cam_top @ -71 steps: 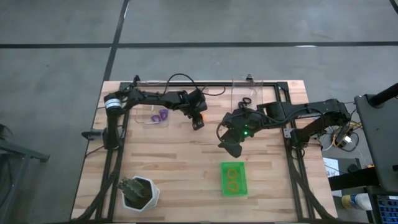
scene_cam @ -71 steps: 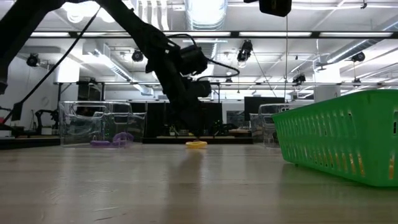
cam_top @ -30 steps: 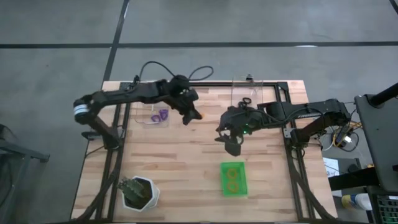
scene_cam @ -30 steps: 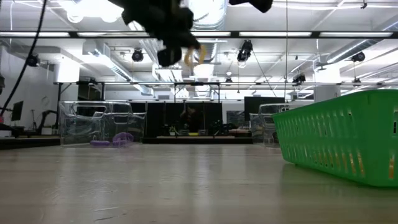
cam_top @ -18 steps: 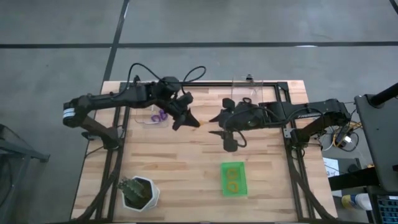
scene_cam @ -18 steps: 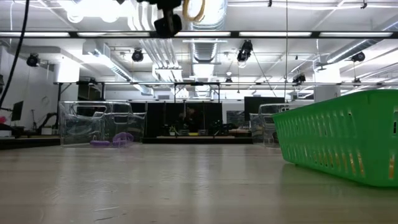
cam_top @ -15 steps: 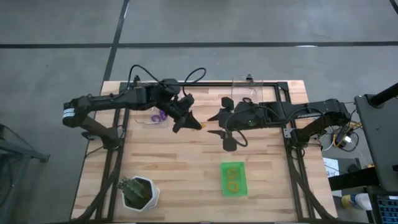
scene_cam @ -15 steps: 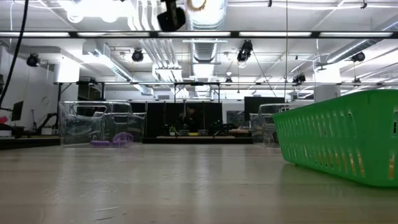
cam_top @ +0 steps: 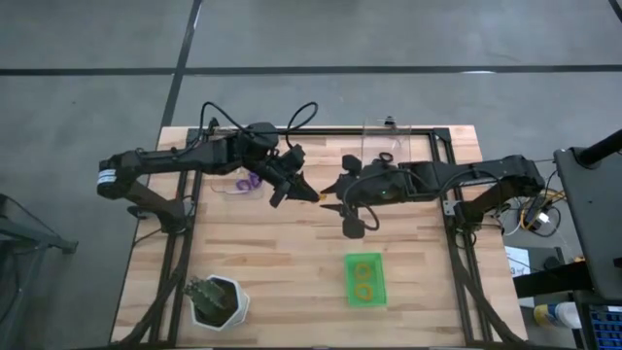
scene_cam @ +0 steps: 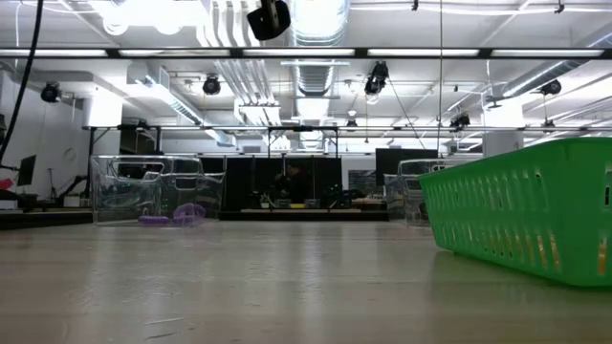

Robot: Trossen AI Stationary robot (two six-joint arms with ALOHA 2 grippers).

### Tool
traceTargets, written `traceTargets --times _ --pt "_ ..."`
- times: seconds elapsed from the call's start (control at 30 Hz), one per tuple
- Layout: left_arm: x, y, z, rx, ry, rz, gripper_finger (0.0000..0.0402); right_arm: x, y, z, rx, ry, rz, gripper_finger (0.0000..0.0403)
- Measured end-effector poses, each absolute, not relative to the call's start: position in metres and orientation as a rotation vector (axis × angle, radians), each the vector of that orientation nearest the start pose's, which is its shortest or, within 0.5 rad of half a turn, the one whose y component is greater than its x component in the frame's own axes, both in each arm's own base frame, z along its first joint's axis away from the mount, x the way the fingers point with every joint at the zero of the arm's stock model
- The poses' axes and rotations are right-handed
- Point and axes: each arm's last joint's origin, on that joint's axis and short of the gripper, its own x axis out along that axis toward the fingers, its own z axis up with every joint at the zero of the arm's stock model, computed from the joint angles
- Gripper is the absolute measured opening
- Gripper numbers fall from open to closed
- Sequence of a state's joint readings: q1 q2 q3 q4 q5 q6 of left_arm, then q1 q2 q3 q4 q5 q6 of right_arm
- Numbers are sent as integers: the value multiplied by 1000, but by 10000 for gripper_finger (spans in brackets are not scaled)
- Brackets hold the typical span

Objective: Sort spring keychains
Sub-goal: Put the yellow spring keychain into the green bin

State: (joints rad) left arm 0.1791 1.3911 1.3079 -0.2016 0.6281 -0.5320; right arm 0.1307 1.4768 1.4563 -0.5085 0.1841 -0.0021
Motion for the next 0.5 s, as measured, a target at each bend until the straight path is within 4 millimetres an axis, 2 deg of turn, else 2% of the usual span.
traceTargets --times 0.23,0.37,0.5 --pt "308 38 377 -632 377 -370 0 323 37 376 -41 506 -65 27" --pt "307 39 378 -632 374 -365 5 322 37 376 21 508 -73 23" --pt "308 41 377 -656 361 -275 33 321 38 374 113 537 -51 21"
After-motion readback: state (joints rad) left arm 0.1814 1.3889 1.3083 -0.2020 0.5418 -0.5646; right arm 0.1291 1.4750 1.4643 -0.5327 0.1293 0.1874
